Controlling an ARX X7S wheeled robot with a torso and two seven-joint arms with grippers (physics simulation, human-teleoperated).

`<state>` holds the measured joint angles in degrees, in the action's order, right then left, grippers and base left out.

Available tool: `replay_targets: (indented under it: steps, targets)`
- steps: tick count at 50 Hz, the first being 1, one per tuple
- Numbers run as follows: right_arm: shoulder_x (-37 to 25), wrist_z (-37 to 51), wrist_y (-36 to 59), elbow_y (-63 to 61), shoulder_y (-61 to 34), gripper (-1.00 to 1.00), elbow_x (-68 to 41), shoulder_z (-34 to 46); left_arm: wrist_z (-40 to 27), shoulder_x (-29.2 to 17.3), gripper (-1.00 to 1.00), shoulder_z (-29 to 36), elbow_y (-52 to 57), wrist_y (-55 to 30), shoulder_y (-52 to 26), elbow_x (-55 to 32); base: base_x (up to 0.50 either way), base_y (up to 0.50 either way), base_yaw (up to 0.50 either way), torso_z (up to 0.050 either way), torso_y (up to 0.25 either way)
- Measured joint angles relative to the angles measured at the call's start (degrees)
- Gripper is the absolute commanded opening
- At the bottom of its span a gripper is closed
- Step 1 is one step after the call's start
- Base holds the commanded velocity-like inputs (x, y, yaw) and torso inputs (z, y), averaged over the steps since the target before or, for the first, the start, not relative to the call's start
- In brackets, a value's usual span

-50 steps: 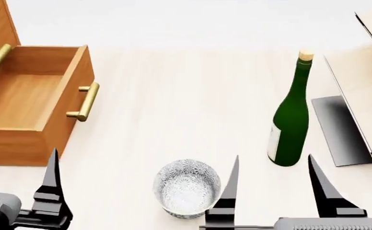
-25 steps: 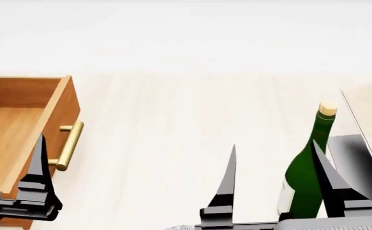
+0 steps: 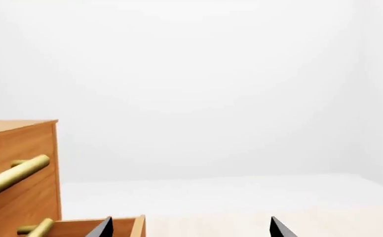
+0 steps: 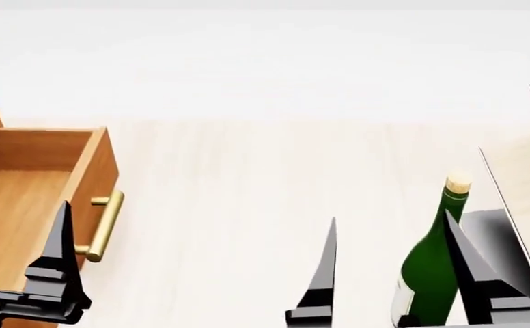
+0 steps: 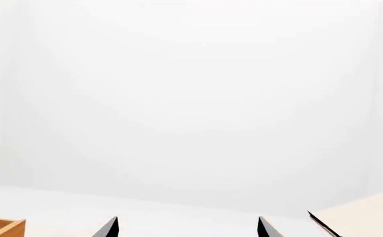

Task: Put the bowl on top of the cabinet.

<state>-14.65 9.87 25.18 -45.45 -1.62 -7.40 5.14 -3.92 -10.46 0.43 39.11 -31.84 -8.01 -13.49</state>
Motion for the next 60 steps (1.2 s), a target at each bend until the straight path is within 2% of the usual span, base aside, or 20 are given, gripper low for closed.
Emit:
replay_targets:
  steps: [18, 23, 32, 60]
  targets:
    - [-0.88, 0.81, 0.1, 0.06, 0.33, 1.0, -1.16, -0.47, 0.11, -1.0, 1.0, 0.69, -0.16, 0.52, 0.61, -1.15, 0.5, 0.0, 0.0, 0.05, 0.0]
    - [-1.0, 1.36, 0.51, -0.11, 0.39, 1.0, -1.29, -0.75, -0.17, -1.28, 1.0, 0.98, -0.17, 0.09, 0.57, -1.21, 0.05, 0.0, 0.0, 0.05, 0.0]
    - [-1.05, 2.42, -0.36, 0.08, 1.48, 1.0, -1.41, -1.52, -0.44, -1.38, 1.0, 0.32, -0.48, -0.46, 0.51, -2.46, 0.0, 0.0, 0.0, 0.0, 0.0]
    - [-2.02, 3.8, -3.5, 1.23, 3.67, 1.0, -1.66, -1.93, -1.7, -2.69, 1.0, 1.39, -1.57, 2.77, 1.57, -0.93, 0.0, 0.0, 0.0, 0.0, -0.249]
